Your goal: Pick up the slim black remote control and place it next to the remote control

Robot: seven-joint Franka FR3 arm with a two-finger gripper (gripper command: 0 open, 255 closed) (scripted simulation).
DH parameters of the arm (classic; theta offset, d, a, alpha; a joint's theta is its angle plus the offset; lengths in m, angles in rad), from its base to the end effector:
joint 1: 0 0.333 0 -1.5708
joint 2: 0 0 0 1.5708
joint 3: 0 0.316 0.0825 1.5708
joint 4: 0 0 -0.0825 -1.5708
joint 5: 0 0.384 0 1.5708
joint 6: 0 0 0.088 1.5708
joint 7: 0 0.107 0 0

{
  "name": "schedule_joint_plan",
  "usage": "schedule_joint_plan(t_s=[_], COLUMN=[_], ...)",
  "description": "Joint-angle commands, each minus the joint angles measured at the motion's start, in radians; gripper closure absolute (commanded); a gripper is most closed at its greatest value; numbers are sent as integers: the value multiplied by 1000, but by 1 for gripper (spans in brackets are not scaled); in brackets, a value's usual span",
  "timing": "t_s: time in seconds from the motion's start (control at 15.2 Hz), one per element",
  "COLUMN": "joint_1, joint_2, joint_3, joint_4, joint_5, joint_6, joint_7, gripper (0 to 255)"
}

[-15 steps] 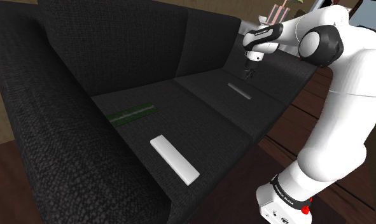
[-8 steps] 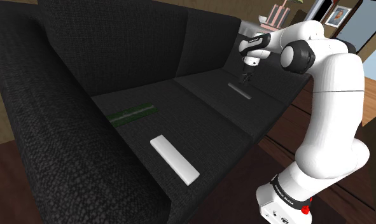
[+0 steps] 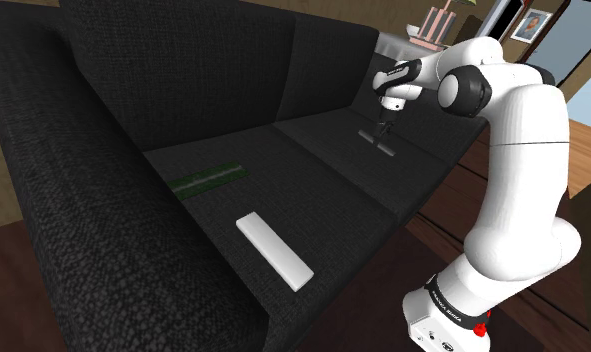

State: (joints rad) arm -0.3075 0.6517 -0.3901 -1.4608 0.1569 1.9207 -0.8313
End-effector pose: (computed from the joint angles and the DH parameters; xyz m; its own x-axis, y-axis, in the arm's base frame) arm 0.5689 -0.4020 0.3098 0.9782 0.1264 -0.1650 0.1214 -0.9918 -0.0404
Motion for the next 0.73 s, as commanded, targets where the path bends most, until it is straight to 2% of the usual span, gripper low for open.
schedule_joint_plan(t_s=[0.0, 0.26, 0.33, 0.66], joint_1=[0, 0, 0, -2], joint_2=[0, 0, 0, 2], joint_3=[0, 0, 0, 0], joint_4=[-2, -2, -2, 5], joint_5=[0, 0, 0, 0], joint_6=[2, 2, 2, -3], joint_7=[0, 0, 0, -2], gripper=[0, 0, 255, 255])
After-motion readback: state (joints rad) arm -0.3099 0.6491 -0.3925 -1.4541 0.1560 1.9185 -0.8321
